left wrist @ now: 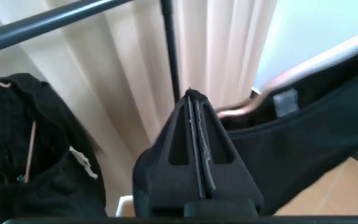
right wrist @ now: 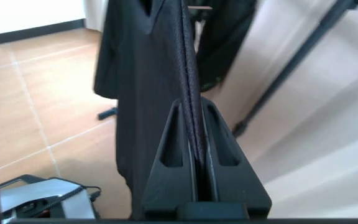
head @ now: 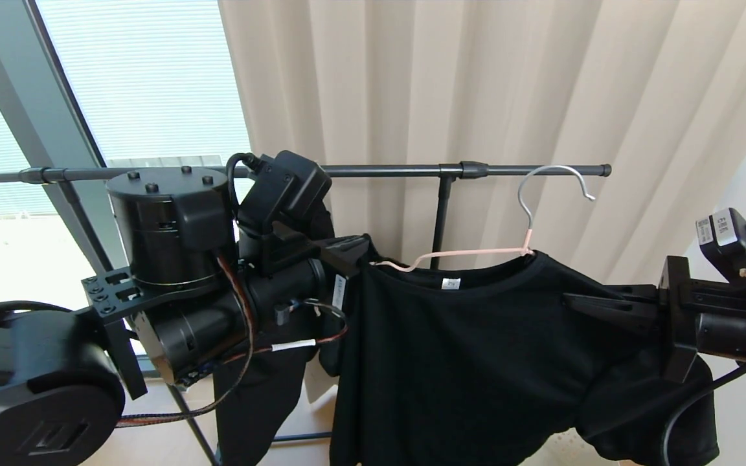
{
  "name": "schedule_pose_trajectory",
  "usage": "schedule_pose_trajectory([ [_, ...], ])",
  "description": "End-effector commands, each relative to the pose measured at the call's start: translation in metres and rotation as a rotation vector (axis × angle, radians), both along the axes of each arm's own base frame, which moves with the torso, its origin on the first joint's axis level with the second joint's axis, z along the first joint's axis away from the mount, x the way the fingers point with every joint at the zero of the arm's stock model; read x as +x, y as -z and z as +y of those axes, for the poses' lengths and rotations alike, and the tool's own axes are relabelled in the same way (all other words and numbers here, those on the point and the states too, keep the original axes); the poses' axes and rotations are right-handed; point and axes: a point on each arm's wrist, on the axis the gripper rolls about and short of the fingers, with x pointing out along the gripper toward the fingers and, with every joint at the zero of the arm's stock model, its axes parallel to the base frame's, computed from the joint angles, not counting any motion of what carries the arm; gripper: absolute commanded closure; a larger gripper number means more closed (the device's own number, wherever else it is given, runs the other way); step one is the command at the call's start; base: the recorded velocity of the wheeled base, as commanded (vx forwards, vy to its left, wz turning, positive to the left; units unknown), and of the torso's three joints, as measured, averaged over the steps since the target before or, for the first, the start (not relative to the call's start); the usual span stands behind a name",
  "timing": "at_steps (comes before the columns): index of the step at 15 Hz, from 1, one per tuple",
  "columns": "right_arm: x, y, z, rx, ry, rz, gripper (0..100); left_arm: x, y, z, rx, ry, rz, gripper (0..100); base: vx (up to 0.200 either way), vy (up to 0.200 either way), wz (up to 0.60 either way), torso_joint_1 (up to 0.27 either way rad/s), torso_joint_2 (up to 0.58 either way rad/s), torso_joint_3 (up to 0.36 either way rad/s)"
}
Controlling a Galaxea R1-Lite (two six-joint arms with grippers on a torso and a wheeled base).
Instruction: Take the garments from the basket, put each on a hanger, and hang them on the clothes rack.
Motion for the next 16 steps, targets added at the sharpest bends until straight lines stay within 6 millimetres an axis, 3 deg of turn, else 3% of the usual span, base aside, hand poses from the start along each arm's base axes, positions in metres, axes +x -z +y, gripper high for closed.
schedule_pose_trajectory([
  [1,0.001,0.001,0.006,0.006,-0.016,0.013,100,-0.013,-0.009,-0.006,-0.001,0.043,-0.006,100,0.0,0.0,0.0,0.0,0.0,0.0],
  [5,0.004,0.01,0.021,0.011,-0.069,0.071,100,-0.011,-0.018,-0.017,0.011,0.07,0.002,100,0.0,0.0,0.0,0.0,0.0,0.0],
  [9,0.017,0.022,0.024,0.032,-0.064,0.064,100,-0.024,-0.028,-0.036,-0.015,0.145,-0.022,100,0.0,0.0,0.0,0.0,0.0,0.0],
  [16,0.037,0.048,0.045,0.137,-0.09,0.11,100,-0.017,-0.042,-0.059,-0.095,0.256,-0.013,100,0.0,0.0,0.0,0.0,0.0,0.0],
])
